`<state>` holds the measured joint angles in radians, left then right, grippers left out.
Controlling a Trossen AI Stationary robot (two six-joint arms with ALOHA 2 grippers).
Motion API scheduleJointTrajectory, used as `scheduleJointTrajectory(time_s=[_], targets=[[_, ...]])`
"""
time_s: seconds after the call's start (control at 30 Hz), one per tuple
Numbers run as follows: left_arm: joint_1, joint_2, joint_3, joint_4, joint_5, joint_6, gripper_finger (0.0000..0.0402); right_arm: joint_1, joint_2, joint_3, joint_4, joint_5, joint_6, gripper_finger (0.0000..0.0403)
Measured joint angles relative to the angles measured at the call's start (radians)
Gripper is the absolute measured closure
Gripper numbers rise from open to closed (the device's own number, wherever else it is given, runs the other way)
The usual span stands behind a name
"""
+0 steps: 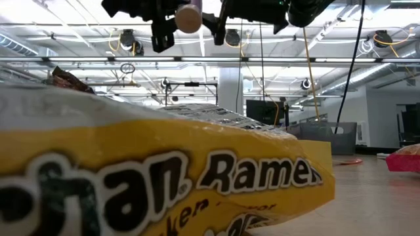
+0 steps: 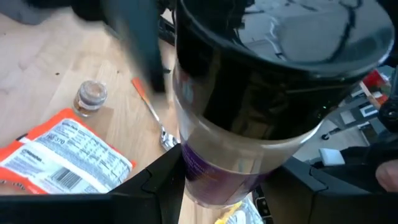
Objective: Pick & Place Food Item
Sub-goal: Put the black spice bottle into the right black bin
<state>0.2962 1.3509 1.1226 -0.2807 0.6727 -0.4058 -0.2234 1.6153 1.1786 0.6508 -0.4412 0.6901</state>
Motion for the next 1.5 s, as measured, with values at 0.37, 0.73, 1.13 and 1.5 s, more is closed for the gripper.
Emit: scheduleJointTrajectory(time_s=[0.37, 0.73, 1.13, 1.5], targets=[[0.0, 0.038, 0.048, -0.006, 0.0, -0.008, 0.0215, -0.006, -0.001, -0.001, 0.006, -0.032, -0.002, 0.0104], [-0.004, 0.037, 0.048, -0.025, -0.012, 0.006, 0.0215, -0.006, -0.001, -0.001, 0.02, -0.026, 0.005, 0.0104], [-0.003, 0.037, 0.048, -0.03, -0.02, 0.021, 0.0215, -0.006, -0.001, -0.001, 0.011, -0.005, 0.006, 0.0114], [-0.003, 0.037, 0.048, -0.029, -0.021, 0.035, 0.0215, -0.006, -0.001, -0.001, -0.002, -0.005, 0.005, 0.0142]])
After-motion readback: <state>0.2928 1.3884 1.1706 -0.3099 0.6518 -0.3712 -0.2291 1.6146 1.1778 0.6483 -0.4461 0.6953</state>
